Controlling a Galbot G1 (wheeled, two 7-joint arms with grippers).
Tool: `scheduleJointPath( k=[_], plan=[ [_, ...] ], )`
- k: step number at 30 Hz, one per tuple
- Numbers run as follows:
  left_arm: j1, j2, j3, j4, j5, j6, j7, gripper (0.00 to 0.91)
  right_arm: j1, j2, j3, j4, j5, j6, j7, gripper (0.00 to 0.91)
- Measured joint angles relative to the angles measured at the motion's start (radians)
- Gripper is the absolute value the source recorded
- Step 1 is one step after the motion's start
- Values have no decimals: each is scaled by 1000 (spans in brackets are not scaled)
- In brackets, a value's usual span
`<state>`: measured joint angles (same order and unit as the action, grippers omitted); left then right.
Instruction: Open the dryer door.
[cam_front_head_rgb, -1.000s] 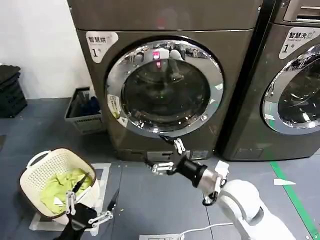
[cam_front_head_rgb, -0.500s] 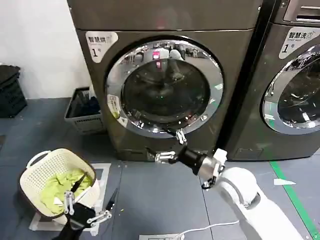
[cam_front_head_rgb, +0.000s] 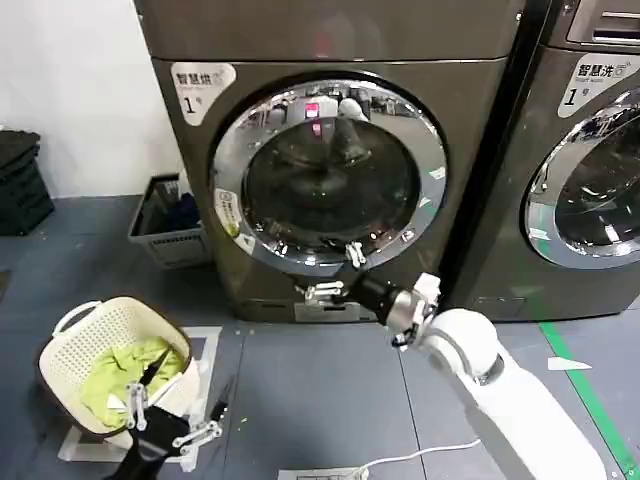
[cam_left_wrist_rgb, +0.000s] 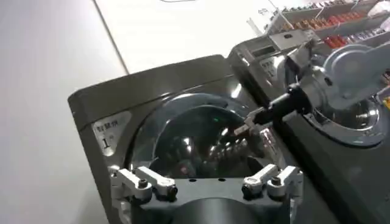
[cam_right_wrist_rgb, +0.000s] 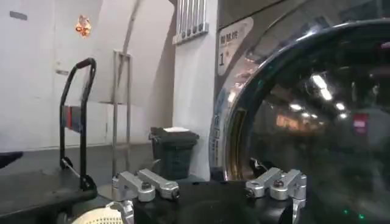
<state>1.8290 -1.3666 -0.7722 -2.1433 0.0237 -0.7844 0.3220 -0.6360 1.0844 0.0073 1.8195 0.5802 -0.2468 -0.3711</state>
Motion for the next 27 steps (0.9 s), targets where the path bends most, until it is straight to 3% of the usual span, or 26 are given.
scheduleJointPath(
  k=[27],
  plan=[
    [6, -18, 2, -1, 6, -3, 1, 907, 162, 78, -113, -197, -2, 14, -1, 907]
  ],
)
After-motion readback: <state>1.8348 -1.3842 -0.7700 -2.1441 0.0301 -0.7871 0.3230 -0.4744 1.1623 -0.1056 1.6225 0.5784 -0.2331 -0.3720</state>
